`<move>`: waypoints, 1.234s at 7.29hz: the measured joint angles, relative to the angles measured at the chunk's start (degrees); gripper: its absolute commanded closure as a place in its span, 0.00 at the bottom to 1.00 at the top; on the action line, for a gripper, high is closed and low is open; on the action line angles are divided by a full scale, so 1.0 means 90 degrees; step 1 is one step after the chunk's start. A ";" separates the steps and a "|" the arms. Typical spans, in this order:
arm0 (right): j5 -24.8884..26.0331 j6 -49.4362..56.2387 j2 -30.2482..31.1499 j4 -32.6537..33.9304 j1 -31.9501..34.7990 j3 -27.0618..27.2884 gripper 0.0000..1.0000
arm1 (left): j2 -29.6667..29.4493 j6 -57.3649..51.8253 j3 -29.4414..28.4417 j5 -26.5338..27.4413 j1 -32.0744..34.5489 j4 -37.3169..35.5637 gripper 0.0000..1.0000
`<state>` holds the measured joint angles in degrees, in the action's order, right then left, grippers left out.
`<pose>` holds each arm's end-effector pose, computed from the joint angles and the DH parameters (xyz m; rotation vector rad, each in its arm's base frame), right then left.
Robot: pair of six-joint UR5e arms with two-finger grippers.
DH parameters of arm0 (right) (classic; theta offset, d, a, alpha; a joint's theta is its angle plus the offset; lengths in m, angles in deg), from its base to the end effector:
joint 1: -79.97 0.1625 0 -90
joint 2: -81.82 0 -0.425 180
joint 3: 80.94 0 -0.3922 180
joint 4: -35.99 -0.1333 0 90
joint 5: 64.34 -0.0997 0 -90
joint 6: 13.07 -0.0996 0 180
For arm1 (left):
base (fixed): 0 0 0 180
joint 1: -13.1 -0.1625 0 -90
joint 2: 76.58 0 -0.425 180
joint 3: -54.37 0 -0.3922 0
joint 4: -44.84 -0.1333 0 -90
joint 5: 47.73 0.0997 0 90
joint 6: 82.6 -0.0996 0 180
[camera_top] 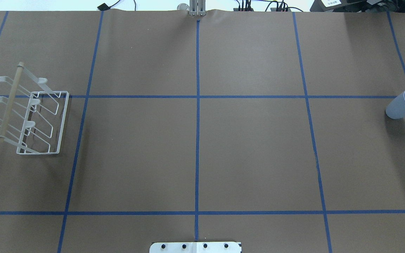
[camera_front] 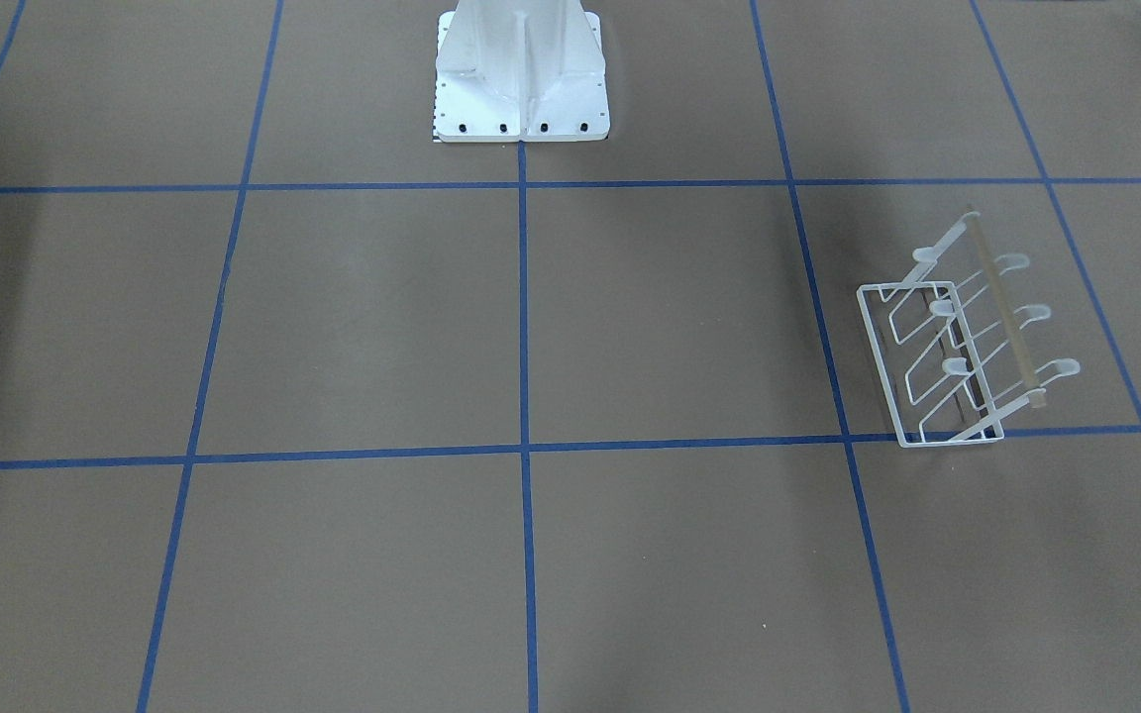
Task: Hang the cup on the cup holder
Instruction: 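Lower the right gripper over the light blue cup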
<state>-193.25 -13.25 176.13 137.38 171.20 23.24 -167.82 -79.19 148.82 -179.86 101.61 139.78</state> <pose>0.0804 -0.4504 0.5992 -0.0193 -0.6793 0.0327 -0.0532 -0.5126 0.6027 0.1456 0.7399 0.0363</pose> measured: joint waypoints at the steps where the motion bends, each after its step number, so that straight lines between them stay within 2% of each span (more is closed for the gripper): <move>1: 0.0012 0.0000 0.0000 -0.0004 0.0000 0.0003 0.00 | 0.0034 -0.0004 0.0036 -0.0017 0.0003 0.0002 0.01; 5: 0.0098 0.0066 -0.0239 -0.0024 -0.0003 -0.0014 0.00 | 0.0525 -0.0008 0.0753 -0.0063 -0.0017 0.0039 0.01; 7: -0.0169 0.0029 -0.0355 -0.0083 -0.0020 -0.0058 0.00 | 0.0529 -0.0002 0.0881 -0.0065 -0.0046 0.0076 0.01; 9: -0.0343 -0.0002 -0.0317 -0.0669 -0.0031 -0.0277 0.00 | 0.0344 -0.0003 0.0849 -0.0021 -0.0121 0.0057 0.01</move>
<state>-196.34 -13.26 173.28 131.36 170.92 20.75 -164.72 -79.21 156.46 -180.04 100.52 140.29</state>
